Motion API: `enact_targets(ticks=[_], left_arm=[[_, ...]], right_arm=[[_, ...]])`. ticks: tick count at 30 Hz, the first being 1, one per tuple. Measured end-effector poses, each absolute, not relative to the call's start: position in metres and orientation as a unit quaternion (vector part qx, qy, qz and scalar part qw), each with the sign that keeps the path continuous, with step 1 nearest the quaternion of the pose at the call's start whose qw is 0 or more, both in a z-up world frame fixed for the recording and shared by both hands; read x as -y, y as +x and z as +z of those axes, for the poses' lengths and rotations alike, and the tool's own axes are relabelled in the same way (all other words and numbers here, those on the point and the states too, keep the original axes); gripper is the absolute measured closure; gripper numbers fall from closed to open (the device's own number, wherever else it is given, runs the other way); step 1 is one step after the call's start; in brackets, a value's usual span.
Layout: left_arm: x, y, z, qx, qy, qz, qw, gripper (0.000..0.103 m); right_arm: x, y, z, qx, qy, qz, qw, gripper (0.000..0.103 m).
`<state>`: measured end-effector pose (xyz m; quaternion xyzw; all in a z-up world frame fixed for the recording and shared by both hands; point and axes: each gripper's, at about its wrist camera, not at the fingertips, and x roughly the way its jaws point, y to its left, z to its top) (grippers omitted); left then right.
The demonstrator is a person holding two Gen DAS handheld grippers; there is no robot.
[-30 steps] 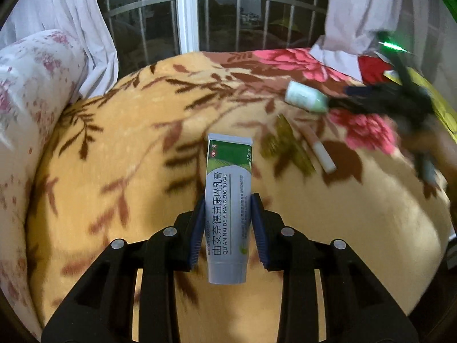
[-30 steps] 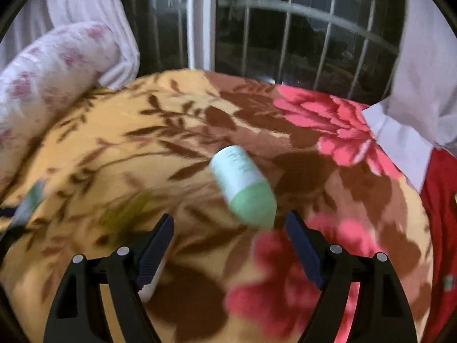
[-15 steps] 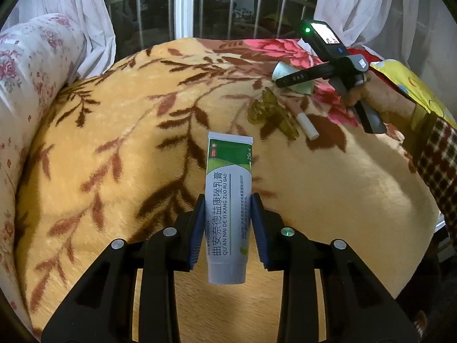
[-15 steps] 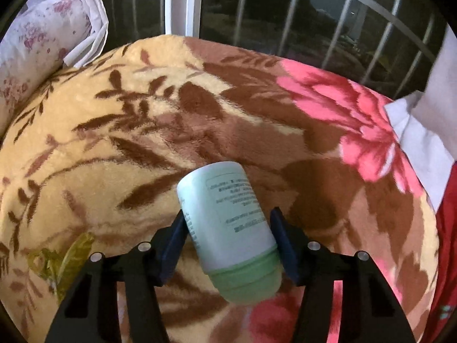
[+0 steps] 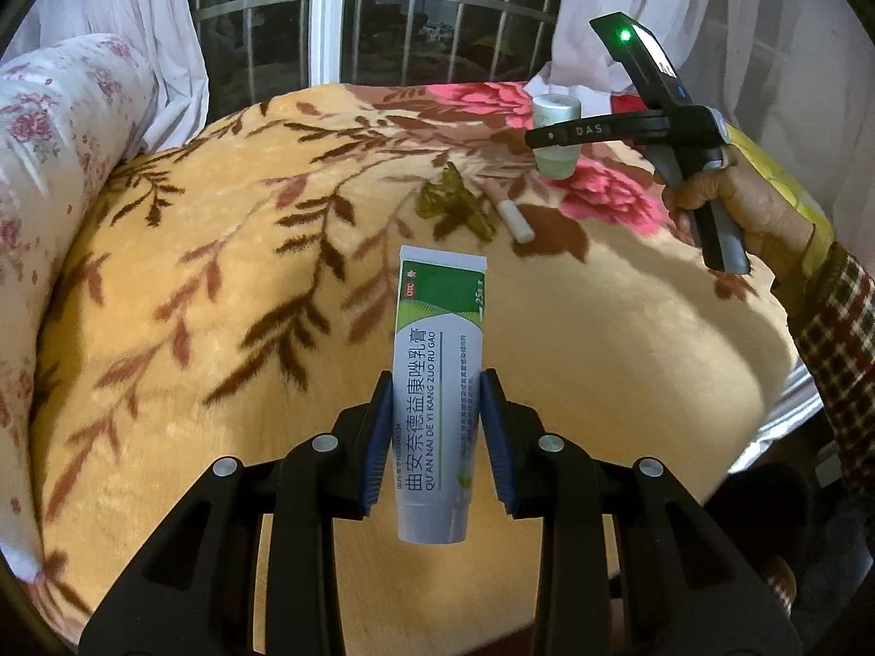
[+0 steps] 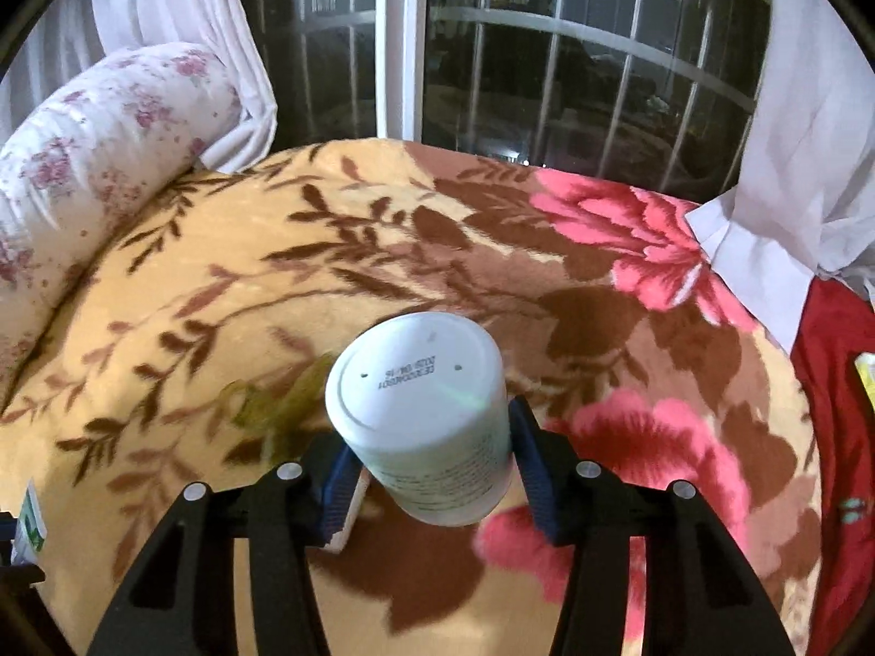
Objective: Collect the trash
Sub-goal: 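Lower both tools into the orange bin and open both to release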
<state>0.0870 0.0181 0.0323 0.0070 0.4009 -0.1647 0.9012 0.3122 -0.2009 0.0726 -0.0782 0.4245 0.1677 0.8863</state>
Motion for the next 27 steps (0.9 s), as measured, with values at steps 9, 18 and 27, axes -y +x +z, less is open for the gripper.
enact_targets(ticks=[9, 18, 27], left_arm=[[-0.012, 0.021, 0.038, -0.412, 0.037, -0.205, 0.887, 0.072], [-0.006, -0.047, -0.009, -0.489, 0.053, -0.252, 0.833, 0.072], [0.007, -0.06, -0.074, -0.577, 0.057, -0.263, 0.771, 0.072]], right_arm=[[0.189, 0.202, 0.118, -0.387, -0.069, 0.227, 0.891, 0.052], [0.165, 0.03, 0.12, -0.399, -0.057, 0.335, 0.852, 0.052], [0.154, -0.034, 0.014, -0.529, -0.003, 0.353, 0.772, 0.052]])
